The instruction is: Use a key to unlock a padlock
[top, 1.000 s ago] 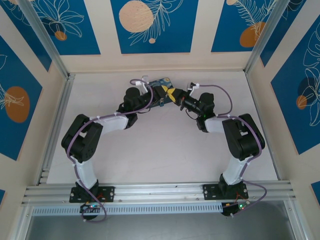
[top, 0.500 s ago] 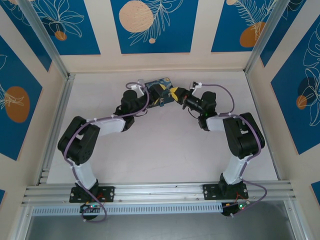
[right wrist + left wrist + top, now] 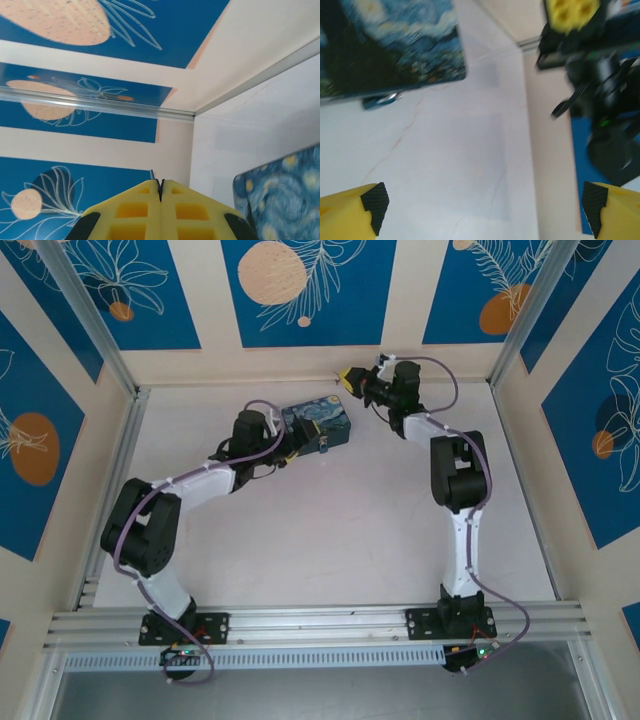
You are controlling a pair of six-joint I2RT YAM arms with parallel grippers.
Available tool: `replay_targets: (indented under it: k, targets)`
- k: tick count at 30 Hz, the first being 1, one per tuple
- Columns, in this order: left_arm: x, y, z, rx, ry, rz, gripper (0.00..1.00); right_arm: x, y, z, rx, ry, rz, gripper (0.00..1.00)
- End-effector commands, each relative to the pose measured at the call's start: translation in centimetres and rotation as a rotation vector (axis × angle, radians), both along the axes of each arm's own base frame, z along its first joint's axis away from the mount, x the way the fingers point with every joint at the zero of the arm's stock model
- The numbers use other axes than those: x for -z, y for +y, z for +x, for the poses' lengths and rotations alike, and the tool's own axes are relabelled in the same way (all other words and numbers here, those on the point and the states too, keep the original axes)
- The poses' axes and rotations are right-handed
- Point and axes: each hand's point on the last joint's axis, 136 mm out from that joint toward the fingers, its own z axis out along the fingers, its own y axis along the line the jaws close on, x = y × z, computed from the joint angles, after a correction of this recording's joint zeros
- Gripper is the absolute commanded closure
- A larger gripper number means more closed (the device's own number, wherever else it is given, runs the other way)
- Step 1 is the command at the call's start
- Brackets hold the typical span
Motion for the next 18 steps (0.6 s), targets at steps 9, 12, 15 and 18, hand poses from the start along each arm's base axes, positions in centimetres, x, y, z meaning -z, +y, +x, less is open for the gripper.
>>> replay_targets:
  k: [9,12,15,18]
  targets:
    - [6.6,-0.4,-2.0,0.080,0.133,0.069,0.00,7.0,4.5,6.0,-0.071,0.116,-0.111,1.00]
    - [7.2,-0.2,-2.1,0.077,0.144,0.077,0.00,8.3,5.4,6.8,-0.074,0.128,-0.132,1.00]
    - [7.4,-0.2,-2.2,0.079,0.152,0.077,0.00,9.7,5.5,6.8,-0.080,0.154,-0.142,1.00]
    - [7.5,-0.1,-2.2,0.077,0.151,0.083,0.00,10.8,6.1,5.6,-0.123,0.174,-0.172,1.00]
